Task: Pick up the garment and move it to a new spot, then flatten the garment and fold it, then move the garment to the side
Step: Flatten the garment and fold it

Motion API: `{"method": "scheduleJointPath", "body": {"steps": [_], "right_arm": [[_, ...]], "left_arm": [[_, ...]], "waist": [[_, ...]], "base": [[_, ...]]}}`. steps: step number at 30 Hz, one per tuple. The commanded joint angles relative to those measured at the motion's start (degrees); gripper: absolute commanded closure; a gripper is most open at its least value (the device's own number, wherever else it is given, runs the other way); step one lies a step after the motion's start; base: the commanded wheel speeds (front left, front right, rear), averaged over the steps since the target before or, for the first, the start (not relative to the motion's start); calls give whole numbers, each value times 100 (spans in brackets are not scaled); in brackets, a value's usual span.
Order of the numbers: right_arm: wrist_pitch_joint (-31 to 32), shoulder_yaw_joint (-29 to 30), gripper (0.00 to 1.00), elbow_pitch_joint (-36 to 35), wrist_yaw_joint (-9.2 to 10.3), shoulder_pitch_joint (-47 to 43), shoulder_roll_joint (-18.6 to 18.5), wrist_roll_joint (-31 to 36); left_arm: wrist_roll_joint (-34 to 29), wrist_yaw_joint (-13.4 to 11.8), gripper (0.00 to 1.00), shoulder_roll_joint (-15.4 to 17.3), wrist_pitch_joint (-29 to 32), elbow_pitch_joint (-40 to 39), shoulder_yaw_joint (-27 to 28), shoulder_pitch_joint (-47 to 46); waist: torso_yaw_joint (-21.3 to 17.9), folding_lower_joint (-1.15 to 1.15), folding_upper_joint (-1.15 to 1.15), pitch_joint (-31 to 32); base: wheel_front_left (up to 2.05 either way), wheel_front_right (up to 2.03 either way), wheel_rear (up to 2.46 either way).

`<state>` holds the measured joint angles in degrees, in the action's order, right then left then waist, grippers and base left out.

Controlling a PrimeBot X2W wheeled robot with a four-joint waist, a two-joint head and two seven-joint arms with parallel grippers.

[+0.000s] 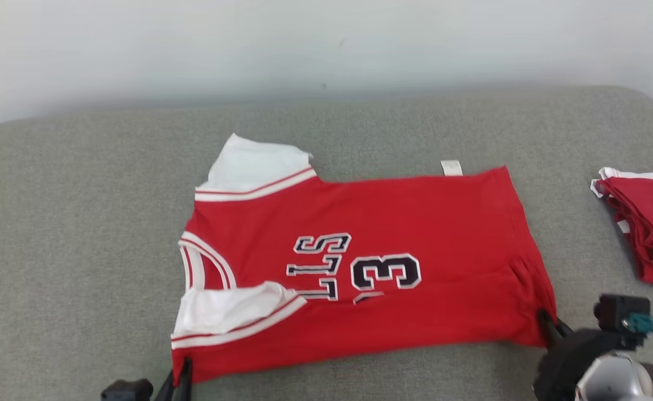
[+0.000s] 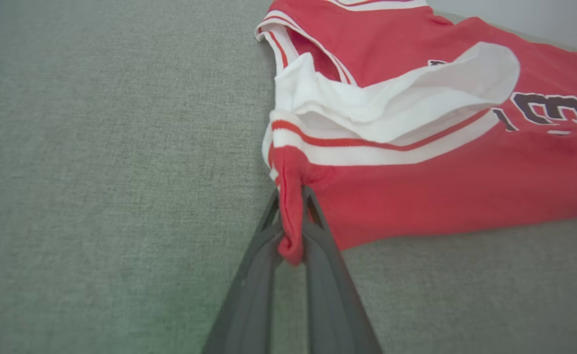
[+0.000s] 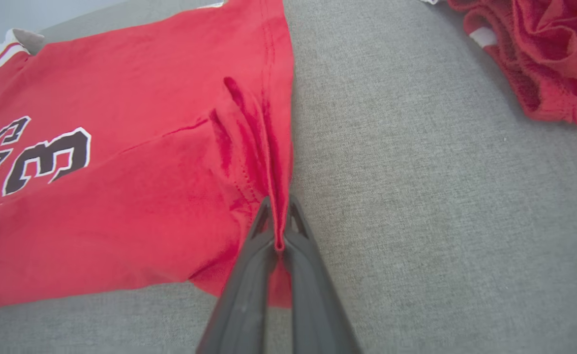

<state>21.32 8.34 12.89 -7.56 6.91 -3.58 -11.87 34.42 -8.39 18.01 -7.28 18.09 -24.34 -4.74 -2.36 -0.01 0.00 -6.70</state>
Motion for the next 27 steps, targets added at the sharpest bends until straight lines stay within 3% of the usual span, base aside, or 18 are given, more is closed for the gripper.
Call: {"method": "scheduleJointPath", "body": {"steps": [1, 6, 15, 16, 17, 27], "right_arm": [[49, 69, 100, -129, 19, -180, -4, -75], [217, 229, 100, -599, 19, -648, 18, -142], [368, 319, 100, -816, 19, -1047, 60, -190], [355, 300, 78, -792, 19, -1060, 63, -201], [333, 284, 0, -767, 19, -1052, 64, -208], [241, 252, 0, -729, 18, -851, 68, -110]], "left_arm": [[9, -47, 100, 70, 15, -107, 0, 136], [0, -176, 100, 88, 51, -479, -71, 498], [59, -264, 100, 76, 151, -505, -152, 735], [66, -276, 52, 71, 154, -484, -151, 748], [62, -278, 0, 73, 143, -468, -148, 752], [136, -428, 0, 233, 4, -568, 79, 777]], "waist": [[51, 1, 0, 68], [77, 1, 0, 112], [48, 1, 0, 129], [40, 1, 0, 129], [30, 1, 0, 128], [-12, 1, 0, 145]], "base": [[0, 0, 0], [0, 0, 0], [0, 0, 0], [0, 0, 0], [0, 0, 0], [0, 0, 0]]}}
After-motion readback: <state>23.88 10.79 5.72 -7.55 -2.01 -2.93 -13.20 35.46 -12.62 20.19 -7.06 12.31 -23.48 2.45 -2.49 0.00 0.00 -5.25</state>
